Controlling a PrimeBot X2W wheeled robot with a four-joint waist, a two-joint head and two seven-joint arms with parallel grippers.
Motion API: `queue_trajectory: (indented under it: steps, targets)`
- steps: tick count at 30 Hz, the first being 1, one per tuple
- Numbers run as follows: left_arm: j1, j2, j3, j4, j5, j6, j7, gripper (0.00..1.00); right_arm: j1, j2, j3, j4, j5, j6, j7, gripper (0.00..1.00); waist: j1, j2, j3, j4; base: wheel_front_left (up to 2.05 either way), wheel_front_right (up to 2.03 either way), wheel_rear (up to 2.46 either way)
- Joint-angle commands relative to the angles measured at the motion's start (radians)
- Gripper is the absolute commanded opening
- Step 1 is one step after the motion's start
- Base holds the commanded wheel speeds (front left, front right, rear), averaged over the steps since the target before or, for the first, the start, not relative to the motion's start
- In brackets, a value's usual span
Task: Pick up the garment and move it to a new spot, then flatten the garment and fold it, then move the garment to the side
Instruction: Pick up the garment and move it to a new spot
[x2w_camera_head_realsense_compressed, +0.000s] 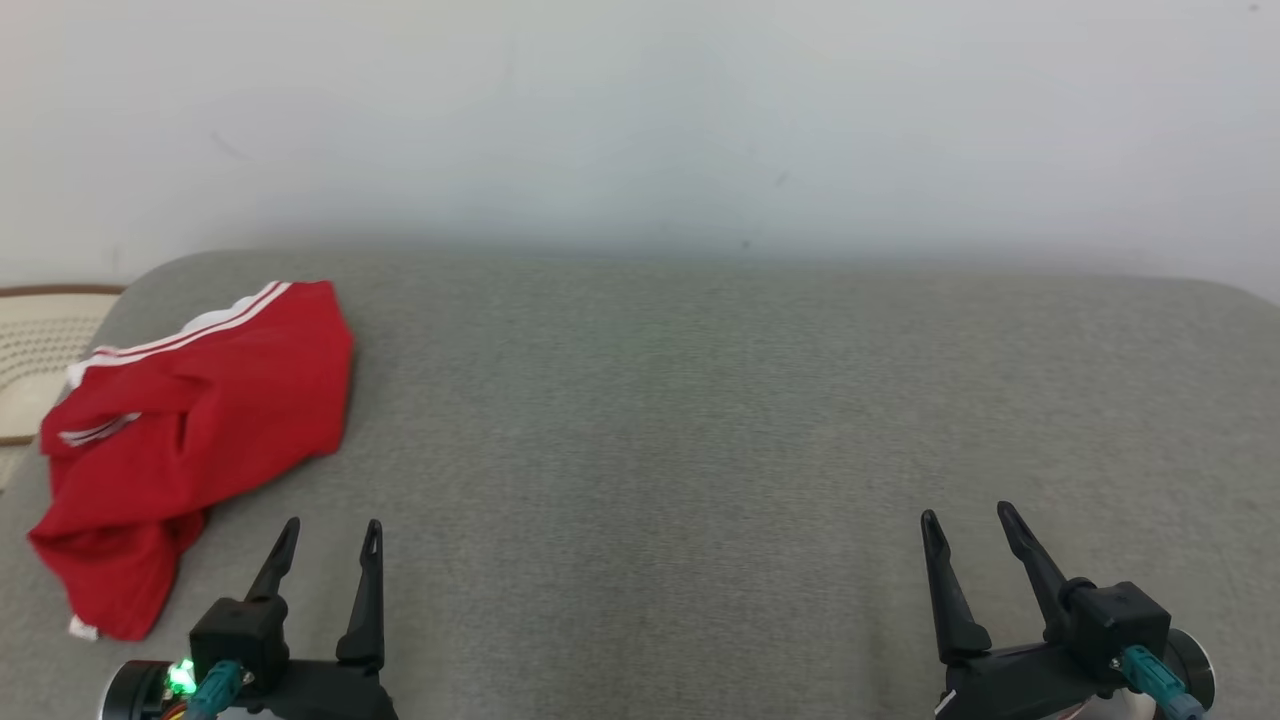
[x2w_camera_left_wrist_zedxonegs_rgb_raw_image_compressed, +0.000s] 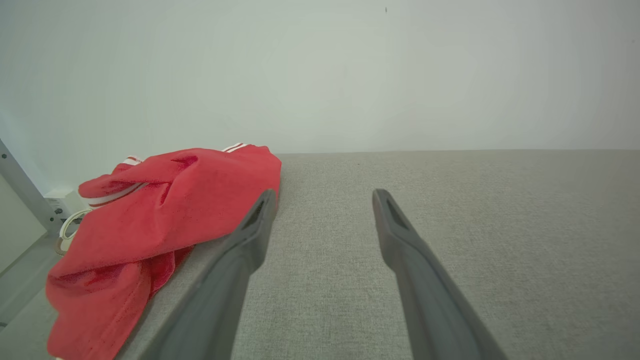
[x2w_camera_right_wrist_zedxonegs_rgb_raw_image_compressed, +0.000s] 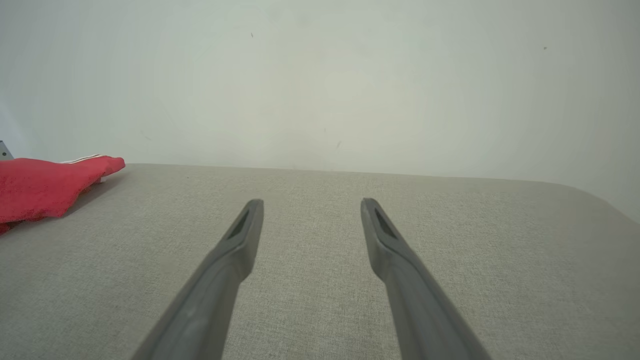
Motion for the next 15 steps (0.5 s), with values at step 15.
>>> queue_trajectory:
  steps: [15]
  targets:
    - [0.021, 0.025, 0.037, -0.014, -0.034, 0.034, -0.016, 1.0, -0.036, -0.001, 0.086, 0.019, 0.018, 0.004, -0.004, 1.0, 0.0, -0.0001, 0.019, 0.265, 0.0, 0.0, 0.0]
